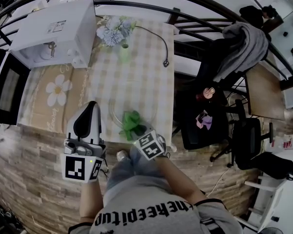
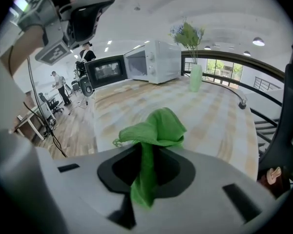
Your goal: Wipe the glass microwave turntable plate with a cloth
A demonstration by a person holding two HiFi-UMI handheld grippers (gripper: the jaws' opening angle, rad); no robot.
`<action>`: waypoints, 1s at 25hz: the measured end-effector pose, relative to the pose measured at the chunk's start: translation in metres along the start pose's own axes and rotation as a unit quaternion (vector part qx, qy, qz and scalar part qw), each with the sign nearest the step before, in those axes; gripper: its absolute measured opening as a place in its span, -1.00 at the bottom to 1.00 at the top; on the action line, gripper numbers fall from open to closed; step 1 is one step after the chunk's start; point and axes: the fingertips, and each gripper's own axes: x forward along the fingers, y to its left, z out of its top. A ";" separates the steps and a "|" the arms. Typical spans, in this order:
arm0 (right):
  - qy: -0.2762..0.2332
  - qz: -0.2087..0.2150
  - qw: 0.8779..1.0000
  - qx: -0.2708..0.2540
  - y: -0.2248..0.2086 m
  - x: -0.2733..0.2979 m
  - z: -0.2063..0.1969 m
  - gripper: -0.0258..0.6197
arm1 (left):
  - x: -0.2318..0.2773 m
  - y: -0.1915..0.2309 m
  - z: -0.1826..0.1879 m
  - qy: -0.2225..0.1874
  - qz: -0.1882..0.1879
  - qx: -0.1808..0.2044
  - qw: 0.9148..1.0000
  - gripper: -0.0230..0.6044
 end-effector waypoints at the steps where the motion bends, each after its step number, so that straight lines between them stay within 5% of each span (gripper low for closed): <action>1: -0.001 -0.005 1.000 0.005 -0.005 -0.002 -0.002 -0.73 | 0.000 0.000 0.001 -0.001 0.000 0.000 1.000 -0.89; 25: -0.003 -0.121 0.991 0.062 -0.124 -0.028 -0.024 -0.73 | 0.002 0.009 0.008 -0.007 0.013 0.005 1.000 -0.89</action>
